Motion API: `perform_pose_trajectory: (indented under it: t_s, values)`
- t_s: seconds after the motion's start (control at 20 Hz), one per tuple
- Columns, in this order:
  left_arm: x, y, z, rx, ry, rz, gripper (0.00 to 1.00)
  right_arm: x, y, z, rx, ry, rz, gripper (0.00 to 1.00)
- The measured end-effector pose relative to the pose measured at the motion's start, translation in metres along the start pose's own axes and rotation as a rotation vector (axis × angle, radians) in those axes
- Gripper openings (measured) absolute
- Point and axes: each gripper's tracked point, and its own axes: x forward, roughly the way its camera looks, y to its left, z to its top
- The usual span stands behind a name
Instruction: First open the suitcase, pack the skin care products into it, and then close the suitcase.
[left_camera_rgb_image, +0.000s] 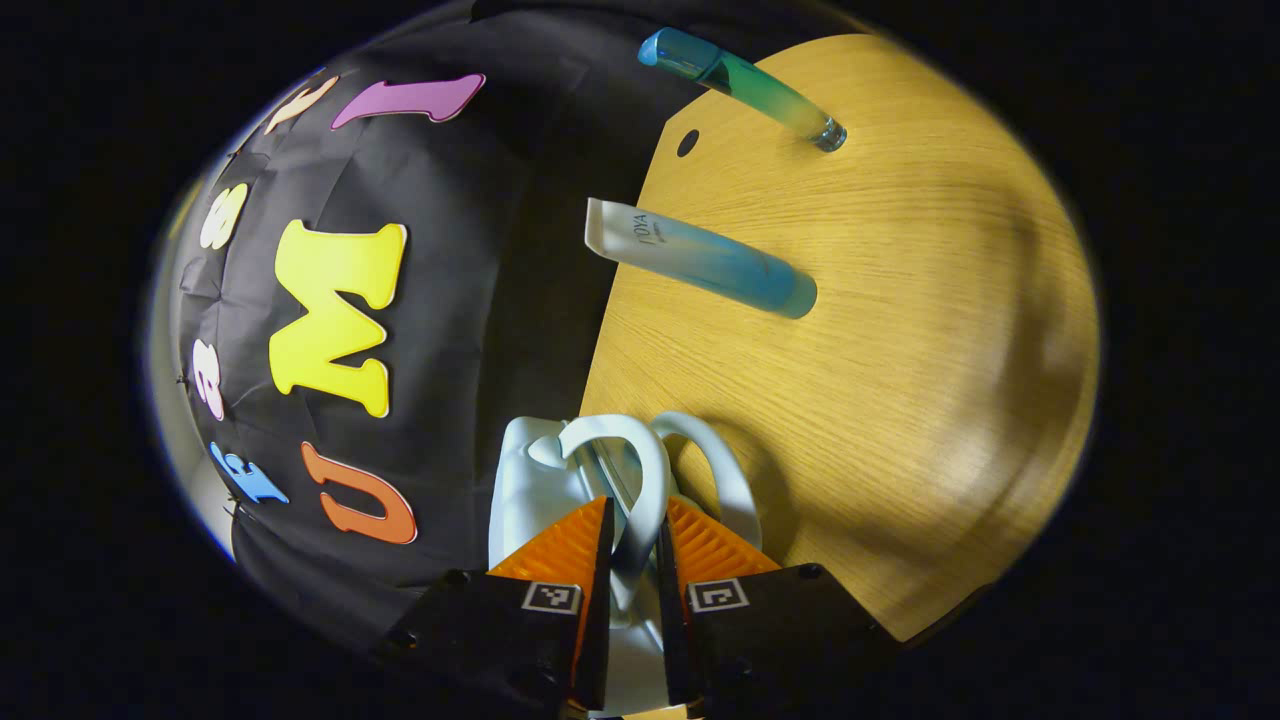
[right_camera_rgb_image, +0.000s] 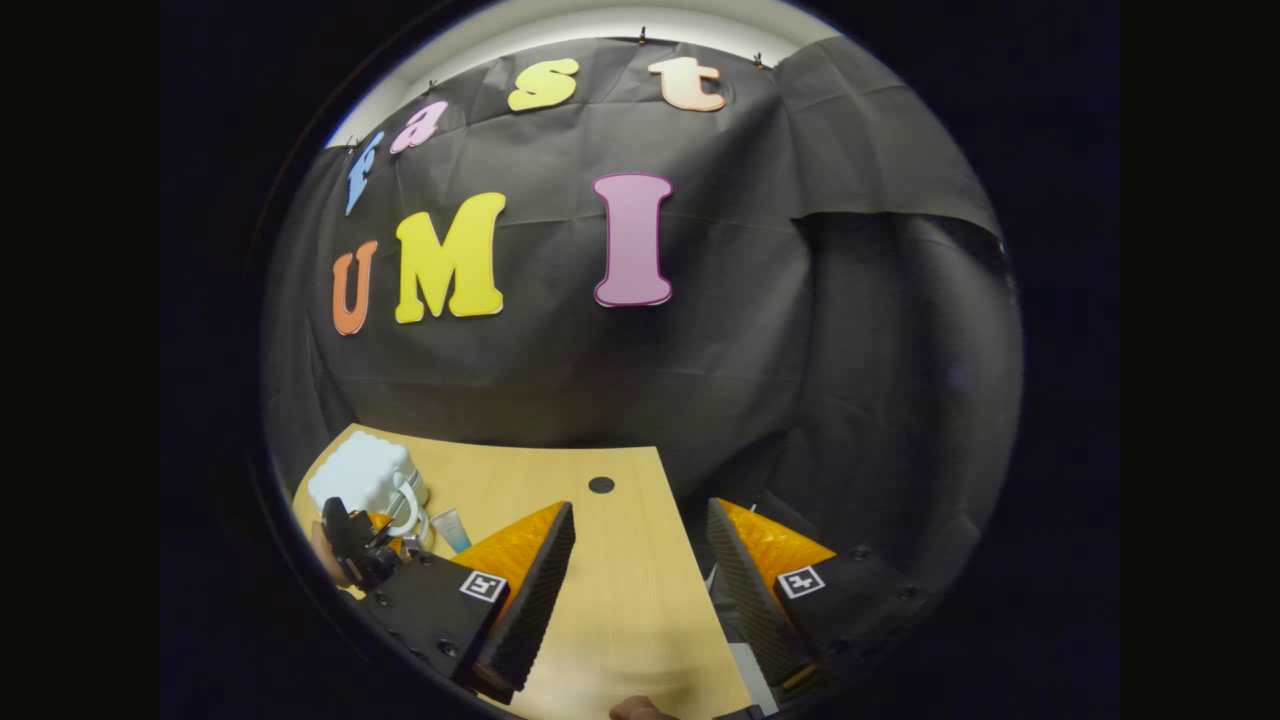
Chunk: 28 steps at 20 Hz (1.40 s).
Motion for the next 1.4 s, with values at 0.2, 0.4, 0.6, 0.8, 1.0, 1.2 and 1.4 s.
perform_pose_trajectory:
  t_s: [0.2, 0.4, 0.6, 0.8, 1.0, 1.2, 1.4]
  values:
    - [-0.009, 0.012, 0.002, 0.005, -0.034, 0.039, 0.08, -0.025, 0.015, 0.004, -0.026, -0.023, -0.044, 0.8]
    - [-0.017, 0.028, -0.005, -0.101, -0.066, 0.021, 0.02, -0.046, 0.036, 0.013, -0.069, -0.065, -0.082, 0.8]
    - [-0.039, 0.061, -0.008, -0.265, -0.13, 0.0, 0.02, -0.063, 0.063, 0.023, -0.078, -0.11, -0.108, 0.8]
    - [-0.065, 0.116, -0.023, -0.445, -0.171, -0.019, 0.03, -0.078, 0.096, 0.035, -0.079, -0.152, -0.11, 0.8]
    - [-0.069, 0.178, -0.061, -0.676, -0.193, -0.061, 0.02, -0.086, 0.132, 0.042, -0.078, -0.172, -0.093, 0.8]
    - [-0.077, 0.228, -0.108, -0.859, -0.194, -0.055, 0.02, -0.09, 0.171, 0.045, -0.092, -0.176, -0.063, 0.8]
    - [-0.076, 0.256, -0.172, -0.98, -0.17, -0.045, 0.02, -0.093, 0.209, 0.048, -0.112, -0.183, -0.033, 0.8]
